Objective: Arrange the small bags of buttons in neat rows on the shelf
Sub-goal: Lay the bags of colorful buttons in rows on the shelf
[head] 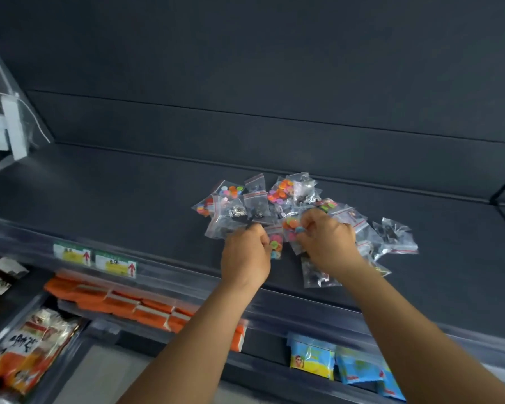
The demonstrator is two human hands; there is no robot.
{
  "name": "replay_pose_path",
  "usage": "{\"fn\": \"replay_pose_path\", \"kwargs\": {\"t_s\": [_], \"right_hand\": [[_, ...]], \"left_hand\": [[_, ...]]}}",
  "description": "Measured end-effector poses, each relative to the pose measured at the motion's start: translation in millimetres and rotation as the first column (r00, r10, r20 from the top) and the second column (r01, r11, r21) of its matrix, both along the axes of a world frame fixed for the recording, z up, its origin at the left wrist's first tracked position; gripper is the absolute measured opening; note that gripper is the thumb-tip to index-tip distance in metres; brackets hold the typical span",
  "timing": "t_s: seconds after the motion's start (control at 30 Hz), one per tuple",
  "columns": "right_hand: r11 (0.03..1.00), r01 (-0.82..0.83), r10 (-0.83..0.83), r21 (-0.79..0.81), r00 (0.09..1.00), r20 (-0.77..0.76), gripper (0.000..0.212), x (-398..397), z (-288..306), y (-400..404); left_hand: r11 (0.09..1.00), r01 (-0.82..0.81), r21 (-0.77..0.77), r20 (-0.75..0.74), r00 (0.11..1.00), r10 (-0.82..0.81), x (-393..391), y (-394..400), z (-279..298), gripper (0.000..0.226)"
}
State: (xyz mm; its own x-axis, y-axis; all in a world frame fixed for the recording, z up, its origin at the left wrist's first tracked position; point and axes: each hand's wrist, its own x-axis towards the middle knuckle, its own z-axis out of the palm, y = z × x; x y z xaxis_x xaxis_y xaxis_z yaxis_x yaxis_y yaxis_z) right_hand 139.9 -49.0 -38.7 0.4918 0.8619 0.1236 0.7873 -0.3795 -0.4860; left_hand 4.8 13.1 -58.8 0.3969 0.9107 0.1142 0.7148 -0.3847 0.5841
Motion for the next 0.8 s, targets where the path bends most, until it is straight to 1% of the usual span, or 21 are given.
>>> {"fn": "replay_pose_path", "kwargs": {"t_s": [0.07,0.1,0.13,0.2,0.3,0.33,0.4,0.47,0.5,0.57,0.6,0.7,0.8], "right_hand": [[0.994,0.028,-0.013,0.103,0.99,-0.143,0.018,-3,4,-6],[0.989,0.049,-0.019,0.142,0.978,-0.207,0.018,-4,5,-9],[0.983,0.072,-0.027,0.171,0.967,-0.254,0.017,-3,6,-11],[0.967,0.117,-0.037,0.227,0.943,-0.33,0.018,-1,9,-17],[0.941,0.185,-0.049,0.283,0.902,-0.428,0.027,3,17,-29],[0.93,0.213,-0.059,0.3,0.892,-0.449,0.027,5,19,-34],[0.903,0.27,-0.082,0.336,0.873,-0.48,0.02,11,23,-46],[0.875,0.32,-0.097,0.364,0.852,-0.515,0.015,21,29,-61],[0.861,0.343,-0.094,0.376,0.833,-0.545,0.017,27,32,-69],[0.834,0.392,-0.08,0.388,0.782,-0.618,0.024,39,39,-88],[0.819,0.414,-0.078,0.397,0.766,-0.638,0.026,46,42,-99],[0.77,0.473,-0.104,0.429,0.756,-0.646,0.022,74,46,-139],[0.694,0.562,-0.15,0.451,0.725,-0.672,0.017,105,48,-188]], "left_hand": [[1.0,0.011,0.018,-0.001,1.0,-0.011,-1,0,1,0.016],[1.0,0.015,0.015,0.023,1.0,-0.015,-2,1,3,0.018],[1.0,0.026,0.007,0.069,0.997,-0.026,-2,1,5,0.019],[0.998,0.068,-0.014,0.211,0.975,-0.063,-1,1,14,0.021],[0.991,0.127,-0.033,0.409,0.907,-0.103,7,-5,30,0.026],[0.988,0.146,-0.045,0.46,0.881,-0.109,11,-8,34,0.027],[0.975,0.204,-0.085,0.53,0.838,-0.129,24,-16,40,0.033],[0.956,0.271,-0.114,0.543,0.823,-0.168,38,-24,44,0.045],[0.946,0.304,-0.113,0.524,0.827,-0.203,46,-30,46,0.042],[0.925,0.371,-0.087,0.484,0.827,-0.286,64,-44,51,0.018],[0.908,0.411,-0.079,0.49,0.81,-0.324,74,-53,54,0.012],[0.847,0.516,-0.13,0.537,0.755,-0.377,108,-88,61,0.004],[0.782,0.59,-0.202,0.523,0.74,-0.423,146,-130,65,0.005]]}}
